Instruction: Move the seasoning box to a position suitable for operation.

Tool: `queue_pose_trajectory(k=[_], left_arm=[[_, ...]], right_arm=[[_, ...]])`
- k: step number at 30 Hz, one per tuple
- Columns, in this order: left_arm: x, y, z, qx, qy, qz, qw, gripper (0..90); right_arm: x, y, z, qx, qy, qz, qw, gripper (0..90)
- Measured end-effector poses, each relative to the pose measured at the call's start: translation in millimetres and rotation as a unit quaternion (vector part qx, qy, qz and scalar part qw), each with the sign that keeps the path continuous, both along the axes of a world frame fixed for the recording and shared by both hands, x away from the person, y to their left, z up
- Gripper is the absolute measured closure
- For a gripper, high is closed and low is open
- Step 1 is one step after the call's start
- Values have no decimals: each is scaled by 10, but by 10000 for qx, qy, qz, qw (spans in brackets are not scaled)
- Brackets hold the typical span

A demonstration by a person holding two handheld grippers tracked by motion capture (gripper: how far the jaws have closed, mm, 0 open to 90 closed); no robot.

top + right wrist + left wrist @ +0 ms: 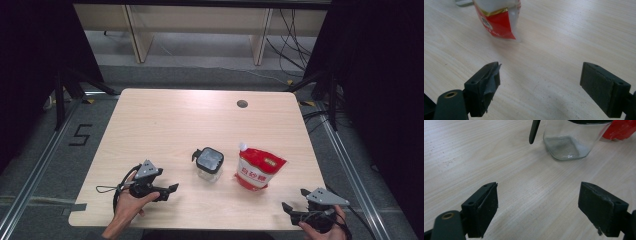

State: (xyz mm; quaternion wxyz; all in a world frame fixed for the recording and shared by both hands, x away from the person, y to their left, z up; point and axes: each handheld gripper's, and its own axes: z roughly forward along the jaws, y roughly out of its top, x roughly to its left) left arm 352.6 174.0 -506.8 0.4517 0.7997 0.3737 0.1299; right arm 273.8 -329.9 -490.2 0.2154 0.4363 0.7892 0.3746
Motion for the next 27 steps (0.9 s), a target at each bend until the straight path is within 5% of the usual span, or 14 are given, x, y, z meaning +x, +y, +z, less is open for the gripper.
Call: queue_pose_trajectory(k=[11,15,27], left_arm=[[100,5,5,48,-148,42,9999,191],[175,-46,19,52,-348,8,9994,327],[438,-203,95,8,-664,67,9978,439]], right_arm=[[3,-1,-3,-2,7,-5,10000,177],[3,-2,1,-7,-15,-4,10000,181],[-10,9,5,40,48,-64,10000,190]])
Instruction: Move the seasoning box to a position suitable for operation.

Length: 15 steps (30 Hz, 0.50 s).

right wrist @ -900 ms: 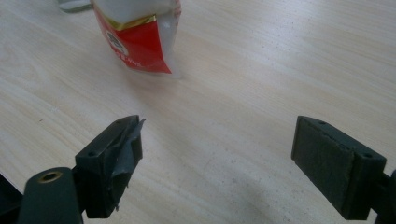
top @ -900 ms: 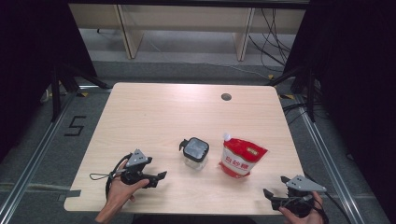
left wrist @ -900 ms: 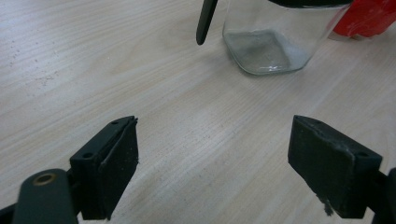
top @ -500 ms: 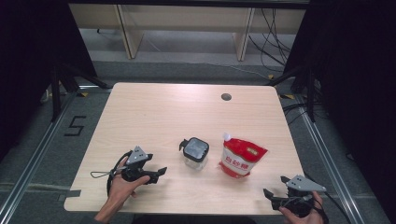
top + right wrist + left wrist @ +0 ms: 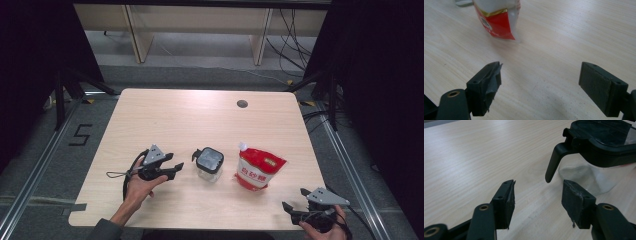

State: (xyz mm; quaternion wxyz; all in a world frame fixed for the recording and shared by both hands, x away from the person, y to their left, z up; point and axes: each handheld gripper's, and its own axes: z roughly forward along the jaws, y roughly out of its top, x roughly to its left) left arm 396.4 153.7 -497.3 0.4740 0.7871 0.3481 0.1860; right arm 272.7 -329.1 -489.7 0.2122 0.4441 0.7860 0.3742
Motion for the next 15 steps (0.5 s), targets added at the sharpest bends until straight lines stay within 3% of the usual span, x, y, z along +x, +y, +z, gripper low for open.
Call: queue_pose_trajectory(k=[3,4,9,13,14,15], left_arm=[[40,-68,-14,54,-26,-80,9999,457],[80,-123,-18,162,-109,-230,9995,476],[152,-252,-39,355,-164,-312,9987,527],[192,-330,-62,396,-187,-475,9979,558],[188,-416,-88,107,-190,-351,9991,572],[188,-416,-88,107,-190,-351,9991,575]], right_arm=[[0,1,-1,-1,12,8,10000,191],[-1,1,1,1,8,11,10000,192],[17,-17,-3,-63,-54,79,9999,192],[21,-20,-7,-48,-48,89,9999,194],[25,-28,-9,-54,-44,87,9999,194],[25,-28,-9,-54,-44,87,9999,194]])
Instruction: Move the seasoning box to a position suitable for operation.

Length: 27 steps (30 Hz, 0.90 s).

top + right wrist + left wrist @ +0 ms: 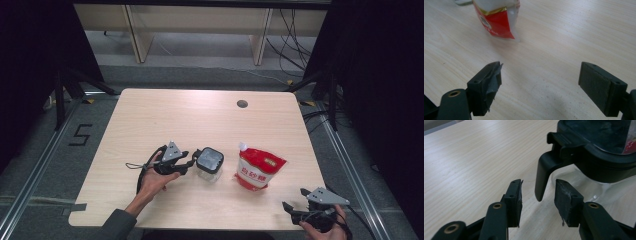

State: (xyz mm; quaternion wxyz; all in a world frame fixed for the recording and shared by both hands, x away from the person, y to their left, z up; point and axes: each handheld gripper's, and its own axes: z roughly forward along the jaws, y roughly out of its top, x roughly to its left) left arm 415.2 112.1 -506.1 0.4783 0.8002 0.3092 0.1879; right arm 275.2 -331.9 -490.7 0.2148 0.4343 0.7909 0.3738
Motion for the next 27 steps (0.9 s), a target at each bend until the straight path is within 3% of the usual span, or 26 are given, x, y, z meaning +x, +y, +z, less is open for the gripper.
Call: queue_pose_trajectory(k=[1,2,3,4,7,13,16,17,18,19,22,25,26,27], left_arm=[[19,-26,13,198,-64,-127,9997,579],[21,-56,-4,28,-33,-52,10000,581],[21,-56,-4,28,-33,-52,10000,585],[37,-54,5,205,-65,-145,9997,585],[60,-104,-19,78,-118,-98,9999,610],[90,-116,-19,154,-188,-208,9995,735],[93,-113,-18,90,-179,-234,9995,773],[119,-51,3,348,-164,-356,9986,793],[119,-51,3,348,-164,-356,9986,795],[117,-52,-3,272,-162,-349,9989,795],[106,-50,4,340,-209,-385,9985,800],[80,-38,6,327,-185,-390,9985,799],[69,-34,3,284,-143,-394,9987,796],[32,-58,-15,-5,-153,-288,9995,792]], right_arm=[[-2,1,-1,35,13,-41,10000,194],[-1,1,-1,43,15,-40,10000,194],[-1,1,-1,43,15,-40,10000,194],[-1,2,-1,46,17,-38,10000,196],[-5,10,3,41,16,-6,10000,198],[-4,14,2,24,31,32,10000,210],[0,11,1,-43,-9,61,10000,210],[7,6,1,-115,-33,91,9999,213],[8,7,2,-115,-54,96,9999,216],[8,7,2,-115,-54,96,9999,216],[-5,22,0,6,61,54,10000,219],[-1,-1,12,-140,-3,74,9999,219],[-5,5,10,-71,29,68,9999,220],[-3,4,10,-54,43,90,9999,220]])
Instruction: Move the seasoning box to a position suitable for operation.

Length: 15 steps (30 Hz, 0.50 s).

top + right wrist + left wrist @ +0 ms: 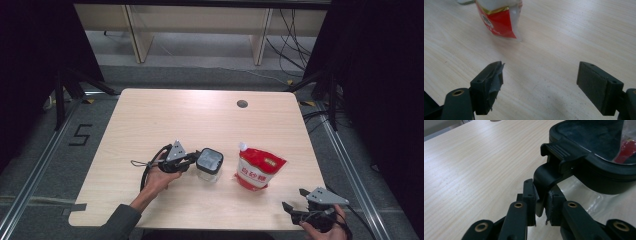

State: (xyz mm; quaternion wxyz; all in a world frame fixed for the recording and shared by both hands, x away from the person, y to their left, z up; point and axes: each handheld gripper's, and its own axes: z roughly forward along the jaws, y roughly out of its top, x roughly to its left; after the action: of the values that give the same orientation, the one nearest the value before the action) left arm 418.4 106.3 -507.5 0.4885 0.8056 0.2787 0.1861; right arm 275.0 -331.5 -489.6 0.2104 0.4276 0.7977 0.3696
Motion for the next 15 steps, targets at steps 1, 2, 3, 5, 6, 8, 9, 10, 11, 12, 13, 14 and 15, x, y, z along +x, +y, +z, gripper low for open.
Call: queue_pose_trajectory(k=[1,2,3,5,6,8,9,10,11,12,13,14,15], left_arm=[[0,0,0,0,0,0,10000,791],[-24,23,10,85,39,-40,9999,791],[-55,26,10,67,74,3,10000,786],[-108,26,12,1,91,12,10000,783],[-148,36,21,38,114,-22,9999,779],[-170,74,46,344,141,-107,9992,779],[-220,46,42,182,125,-74,9997,779],[-239,59,56,360,93,-134,9992,779],[-268,52,63,354,70,-167,9992,780],[-294,49,69,355,61,-195,9992,779],[-294,49,69,355,61,-195,9992,779],[-352,44,79,397,98,-191,9990,778],[-352,44,79,397,98,-191,9990,777]], right_arm=[[0,0,0,0,0,0,10000,220],[5,7,-11,64,-9,6,10000,220],[3,1,-10,55,-20,-19,10000,221],[-1,-2,-3,23,-9,-27,10000,222],[2,-3,-4,14,-18,-20,10000,223],[2,-3,-5,11,-29,-24,10000,224],[1,-3,-4,17,-52,-26,10000,226],[0,-2,-4,16,-57,-30,10000,226],[-5,4,-4,26,-34,-45,10000,226],[1,-4,-3,-30,-92,0,10000,228],[1,-4,-3,-30,-92,0,10000,228],[0,4,-7,16,-51,10,10000,232],[0,4,-7,16,-51,10,10000,232]])
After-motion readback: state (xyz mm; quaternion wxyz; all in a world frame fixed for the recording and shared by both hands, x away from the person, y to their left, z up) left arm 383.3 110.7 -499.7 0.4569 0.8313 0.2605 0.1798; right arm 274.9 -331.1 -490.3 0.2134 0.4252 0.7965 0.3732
